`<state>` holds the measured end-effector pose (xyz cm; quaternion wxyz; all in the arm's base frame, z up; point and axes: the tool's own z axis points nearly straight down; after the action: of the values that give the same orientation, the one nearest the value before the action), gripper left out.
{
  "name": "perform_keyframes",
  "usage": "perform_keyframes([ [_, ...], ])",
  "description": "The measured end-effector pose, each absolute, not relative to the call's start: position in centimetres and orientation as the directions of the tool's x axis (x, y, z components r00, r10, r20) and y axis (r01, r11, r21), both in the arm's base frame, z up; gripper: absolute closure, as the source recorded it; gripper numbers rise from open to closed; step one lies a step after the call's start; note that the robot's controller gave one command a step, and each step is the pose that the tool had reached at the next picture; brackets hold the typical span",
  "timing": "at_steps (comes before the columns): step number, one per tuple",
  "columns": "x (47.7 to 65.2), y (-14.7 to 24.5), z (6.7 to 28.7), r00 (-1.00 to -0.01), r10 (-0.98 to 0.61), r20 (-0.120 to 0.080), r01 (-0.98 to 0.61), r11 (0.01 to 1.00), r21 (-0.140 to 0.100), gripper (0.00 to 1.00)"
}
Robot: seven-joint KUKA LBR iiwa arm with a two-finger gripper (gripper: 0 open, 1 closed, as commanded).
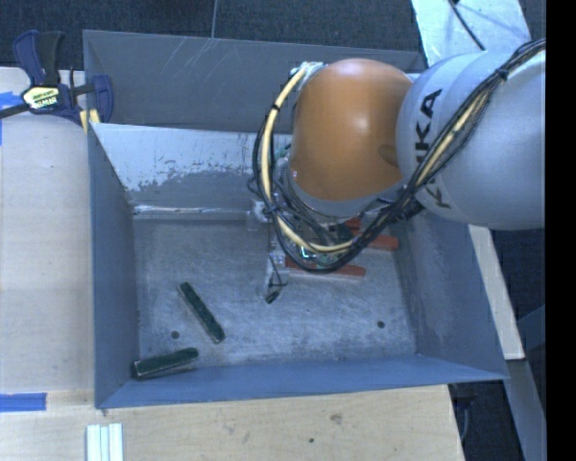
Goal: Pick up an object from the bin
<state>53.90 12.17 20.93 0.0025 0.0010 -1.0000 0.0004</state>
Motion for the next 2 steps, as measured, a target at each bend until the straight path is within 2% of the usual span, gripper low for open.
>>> perform_keyframes([
  [1,57.8,7.8,6.6,-0.991,0.137,0.002,0.137,0.991,-0.002,0.00],
  [2,53.7,0.4,7.0,-1.000,-0.032,-0.001,-0.032,0.999,-0.003,0.00],
])
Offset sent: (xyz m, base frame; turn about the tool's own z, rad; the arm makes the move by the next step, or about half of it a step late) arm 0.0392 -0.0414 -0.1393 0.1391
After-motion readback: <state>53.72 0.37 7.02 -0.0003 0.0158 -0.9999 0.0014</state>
